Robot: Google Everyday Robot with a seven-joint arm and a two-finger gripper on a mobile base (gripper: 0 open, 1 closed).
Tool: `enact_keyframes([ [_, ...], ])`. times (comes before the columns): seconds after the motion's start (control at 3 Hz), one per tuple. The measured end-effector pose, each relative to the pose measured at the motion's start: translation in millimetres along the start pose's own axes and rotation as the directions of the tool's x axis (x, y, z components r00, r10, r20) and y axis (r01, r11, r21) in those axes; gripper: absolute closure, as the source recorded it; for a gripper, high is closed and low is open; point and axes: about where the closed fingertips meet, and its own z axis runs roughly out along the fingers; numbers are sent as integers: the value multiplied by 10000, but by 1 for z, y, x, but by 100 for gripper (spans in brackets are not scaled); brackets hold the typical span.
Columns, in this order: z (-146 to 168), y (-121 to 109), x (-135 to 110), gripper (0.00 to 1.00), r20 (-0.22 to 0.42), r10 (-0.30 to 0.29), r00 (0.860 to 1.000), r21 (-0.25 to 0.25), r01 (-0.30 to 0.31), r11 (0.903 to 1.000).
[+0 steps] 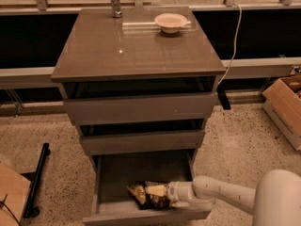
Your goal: Place brown chip bag into bottom drawer
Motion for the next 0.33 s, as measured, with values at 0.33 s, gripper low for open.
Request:
enact_keyframes([
  [0.33, 1, 1, 0, 0, -11, 0, 10000, -11, 0, 10000],
])
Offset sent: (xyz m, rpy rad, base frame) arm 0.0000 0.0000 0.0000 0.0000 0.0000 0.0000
